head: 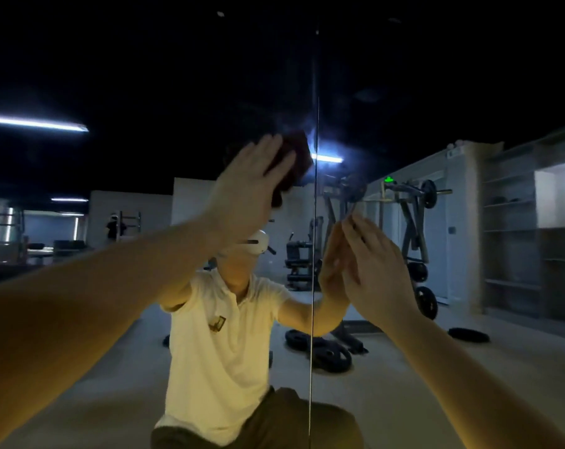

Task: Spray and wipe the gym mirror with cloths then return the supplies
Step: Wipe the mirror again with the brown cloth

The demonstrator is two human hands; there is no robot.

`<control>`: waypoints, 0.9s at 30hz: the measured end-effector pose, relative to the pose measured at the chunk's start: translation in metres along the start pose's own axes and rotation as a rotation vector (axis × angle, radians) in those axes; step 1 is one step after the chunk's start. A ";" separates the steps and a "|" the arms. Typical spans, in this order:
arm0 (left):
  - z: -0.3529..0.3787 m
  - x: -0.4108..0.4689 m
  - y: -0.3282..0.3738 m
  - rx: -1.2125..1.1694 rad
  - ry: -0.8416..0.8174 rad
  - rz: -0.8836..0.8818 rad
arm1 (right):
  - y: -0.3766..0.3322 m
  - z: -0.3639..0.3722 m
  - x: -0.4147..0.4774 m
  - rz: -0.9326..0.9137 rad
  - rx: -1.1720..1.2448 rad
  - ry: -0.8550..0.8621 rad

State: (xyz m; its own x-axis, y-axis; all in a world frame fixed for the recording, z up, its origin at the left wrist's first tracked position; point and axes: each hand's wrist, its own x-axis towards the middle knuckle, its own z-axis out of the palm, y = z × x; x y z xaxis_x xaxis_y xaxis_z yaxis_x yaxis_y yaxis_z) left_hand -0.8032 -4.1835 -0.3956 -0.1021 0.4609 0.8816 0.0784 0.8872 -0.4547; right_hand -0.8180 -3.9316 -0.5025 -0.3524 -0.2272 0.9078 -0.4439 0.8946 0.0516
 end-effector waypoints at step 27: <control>-0.012 0.025 0.019 0.328 -0.207 0.281 | 0.053 0.002 0.092 -0.067 -0.048 0.242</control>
State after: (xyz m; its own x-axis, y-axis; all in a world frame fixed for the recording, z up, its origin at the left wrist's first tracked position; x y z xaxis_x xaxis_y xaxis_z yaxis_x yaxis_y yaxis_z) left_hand -0.7922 -4.1552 -0.3809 -0.3195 0.6492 0.6902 -0.1829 0.6725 -0.7172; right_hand -0.8759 -3.9058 -0.4169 -0.1130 -0.1931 0.9747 -0.4183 0.8990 0.1296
